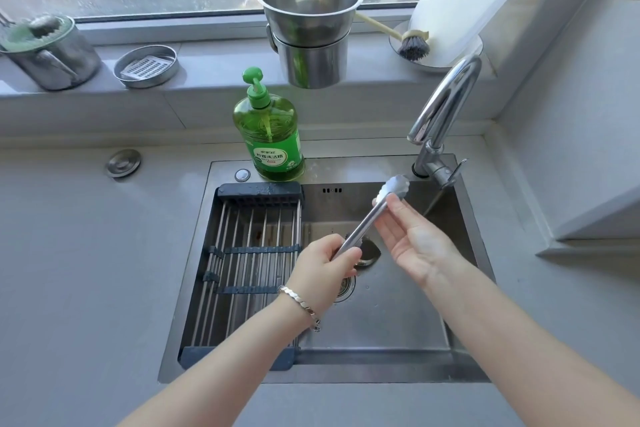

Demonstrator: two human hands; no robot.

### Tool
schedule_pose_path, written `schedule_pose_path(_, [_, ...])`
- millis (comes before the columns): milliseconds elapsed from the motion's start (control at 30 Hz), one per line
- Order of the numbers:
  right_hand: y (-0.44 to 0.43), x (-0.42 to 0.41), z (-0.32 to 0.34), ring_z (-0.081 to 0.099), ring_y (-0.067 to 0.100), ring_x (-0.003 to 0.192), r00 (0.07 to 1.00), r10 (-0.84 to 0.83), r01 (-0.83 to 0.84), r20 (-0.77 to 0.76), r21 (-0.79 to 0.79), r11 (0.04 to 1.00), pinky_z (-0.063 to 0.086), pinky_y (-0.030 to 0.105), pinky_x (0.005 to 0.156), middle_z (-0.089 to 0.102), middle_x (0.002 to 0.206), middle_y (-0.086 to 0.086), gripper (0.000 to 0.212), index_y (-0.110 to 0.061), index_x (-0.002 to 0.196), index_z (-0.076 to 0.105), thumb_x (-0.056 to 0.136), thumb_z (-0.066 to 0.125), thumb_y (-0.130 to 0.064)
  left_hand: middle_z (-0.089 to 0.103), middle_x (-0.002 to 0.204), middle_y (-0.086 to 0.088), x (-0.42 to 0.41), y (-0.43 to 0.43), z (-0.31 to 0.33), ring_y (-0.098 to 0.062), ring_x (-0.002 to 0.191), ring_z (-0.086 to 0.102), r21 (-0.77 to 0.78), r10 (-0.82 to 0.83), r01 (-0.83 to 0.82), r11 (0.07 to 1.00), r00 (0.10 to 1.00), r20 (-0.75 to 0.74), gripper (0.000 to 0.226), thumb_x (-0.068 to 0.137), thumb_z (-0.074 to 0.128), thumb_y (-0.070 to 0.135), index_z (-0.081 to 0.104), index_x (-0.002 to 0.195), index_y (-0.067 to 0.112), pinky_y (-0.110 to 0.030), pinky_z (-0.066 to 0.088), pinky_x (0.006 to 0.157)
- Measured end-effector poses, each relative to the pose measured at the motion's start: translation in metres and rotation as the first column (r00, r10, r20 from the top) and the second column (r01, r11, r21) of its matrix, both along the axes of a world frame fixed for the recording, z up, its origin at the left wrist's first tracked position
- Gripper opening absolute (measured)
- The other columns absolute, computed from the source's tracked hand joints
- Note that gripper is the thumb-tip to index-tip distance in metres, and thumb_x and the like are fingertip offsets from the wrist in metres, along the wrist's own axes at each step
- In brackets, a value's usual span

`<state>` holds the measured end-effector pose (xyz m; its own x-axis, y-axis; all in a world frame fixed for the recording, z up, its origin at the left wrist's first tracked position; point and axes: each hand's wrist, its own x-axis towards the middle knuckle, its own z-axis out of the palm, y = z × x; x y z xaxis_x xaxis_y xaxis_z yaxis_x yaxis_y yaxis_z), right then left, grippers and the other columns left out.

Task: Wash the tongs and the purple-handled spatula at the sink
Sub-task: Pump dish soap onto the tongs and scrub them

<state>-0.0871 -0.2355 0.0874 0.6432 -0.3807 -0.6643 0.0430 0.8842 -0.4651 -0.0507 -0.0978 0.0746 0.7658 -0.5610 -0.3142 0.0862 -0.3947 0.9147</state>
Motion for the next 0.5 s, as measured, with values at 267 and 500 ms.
schedule_pose_path(267, [-0.009, -0.023, -0.008, 0.055, 0.009, 0.113, 0.943, 0.042, -0.317, -0.329, -0.860, 0.400, 0.043, 0.015, 0.096, 0.060, 0.126, 0.005, 0.035, -0.007, 0.124, 0.056, 0.091, 0.050, 0.000, 0.055, 0.041, 0.011, 0.005, 0.009, 0.003, -0.003, 0.050, 0.059, 0.028, 0.000, 0.006, 1.000, 0.978, -0.207, 0.029, 0.089, 0.056, 0.005, 0.052, 0.061, 0.011, -0.022, 0.059, 0.062])
schedule_pose_path(500, [0.028, -0.033, -0.039, 0.025, 0.024, 0.134, 0.689, 0.385, -0.200, -0.614, -0.672, -0.713, 0.003, 0.026, 0.115, 0.046, 0.138, 0.020, 0.074, 0.001, 0.135, 0.032, 0.061, 0.026, 0.004, 0.043, 0.046, 0.011, 0.006, 0.009, 0.007, -0.008, 0.050, 0.037, 0.069, -0.233, 0.235, 0.969, 0.972, -0.044, 0.017, 0.061, 0.061, 0.003, 0.048, 0.059, 0.014, -0.024, 0.036, 0.055])
